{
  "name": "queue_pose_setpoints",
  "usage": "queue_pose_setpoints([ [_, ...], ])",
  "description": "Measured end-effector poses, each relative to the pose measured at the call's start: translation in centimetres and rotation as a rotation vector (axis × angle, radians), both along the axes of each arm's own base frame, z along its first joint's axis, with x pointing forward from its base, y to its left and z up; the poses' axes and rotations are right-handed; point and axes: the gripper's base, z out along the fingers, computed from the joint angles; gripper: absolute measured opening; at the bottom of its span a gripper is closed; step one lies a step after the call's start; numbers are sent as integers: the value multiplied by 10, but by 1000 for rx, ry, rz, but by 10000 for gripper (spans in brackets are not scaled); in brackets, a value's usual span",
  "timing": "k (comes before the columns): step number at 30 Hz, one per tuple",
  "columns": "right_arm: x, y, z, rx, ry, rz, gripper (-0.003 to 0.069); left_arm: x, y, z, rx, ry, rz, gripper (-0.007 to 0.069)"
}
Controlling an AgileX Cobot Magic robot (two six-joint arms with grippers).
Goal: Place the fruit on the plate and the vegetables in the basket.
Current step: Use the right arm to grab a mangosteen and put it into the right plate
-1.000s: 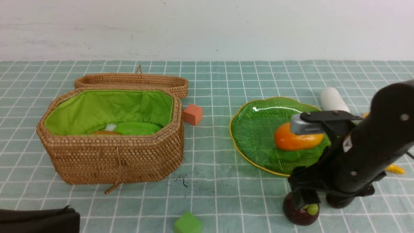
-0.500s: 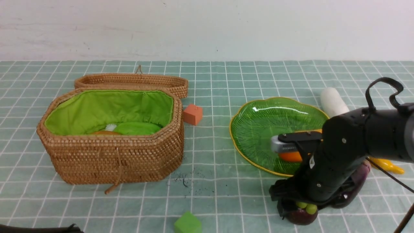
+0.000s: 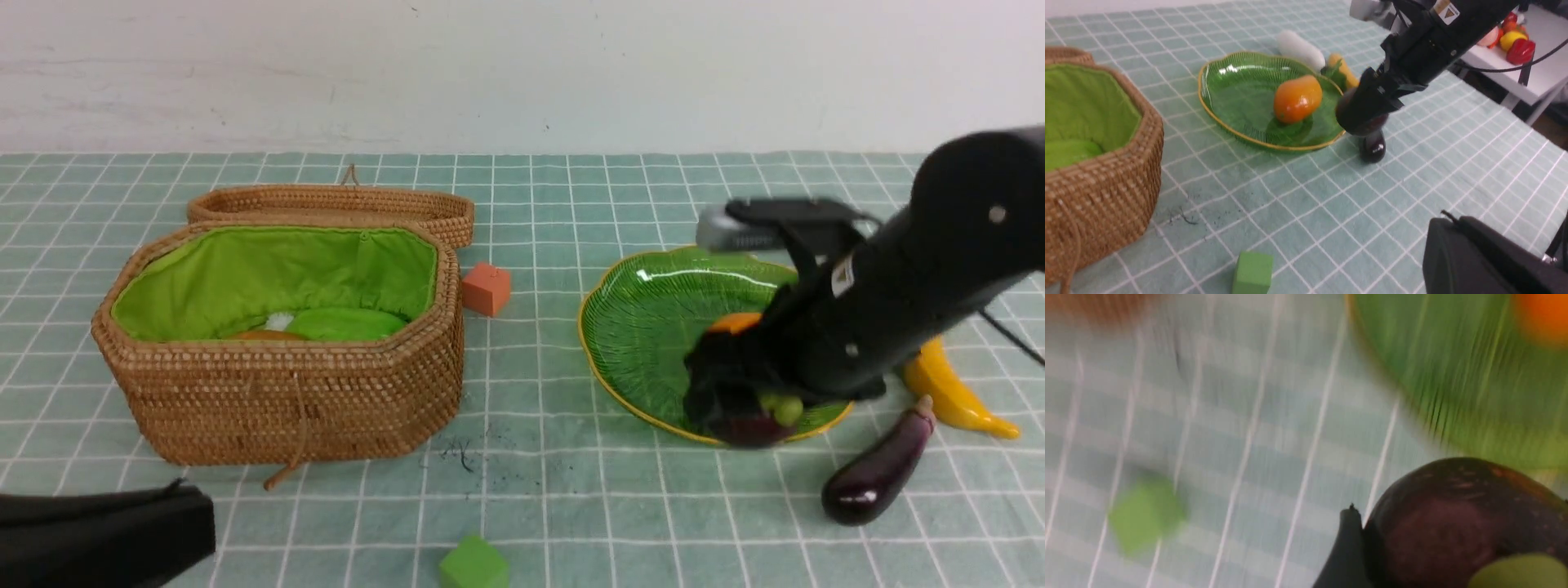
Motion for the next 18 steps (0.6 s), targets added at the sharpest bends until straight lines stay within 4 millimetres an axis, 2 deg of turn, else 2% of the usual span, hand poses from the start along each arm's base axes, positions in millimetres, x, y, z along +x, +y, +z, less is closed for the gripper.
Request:
queue_pose_setpoints([
  [2,14,1,3,-2,-83,-1,577,0,0,0,-4,-4,1,-13],
  [3,32,3,-1,-13,-153,-2,577,0,0,0,-1,-1,1,-13],
  [4,38,4,-5,-15,-164,-3,577,1,-1,0,0,1,1,-13],
  [6,61,9,-24,-24,-183,-12,577,1,-1,-1,6,8,-1,-13],
  [8,74,12,-40,-38,-173,-12,577,1,-1,-1,8,10,-1,-13],
  [9,83,16,-53,-51,-157,-9,596,2,-2,-1,9,12,-1,-13],
  [11,91,19,-64,-59,-137,-7,640,3,-3,-1,9,12,1,-13],
  [15,96,22,-61,-65,-121,-3,680,4,-3,-1,8,11,2,-13],
  [17,97,22,-52,-65,-124,-1,678,4,-3,-1,8,11,2,-13],
  [18,94,21,-40,-66,-120,3,672,4,-3,-1,8,11,2,-13],
])
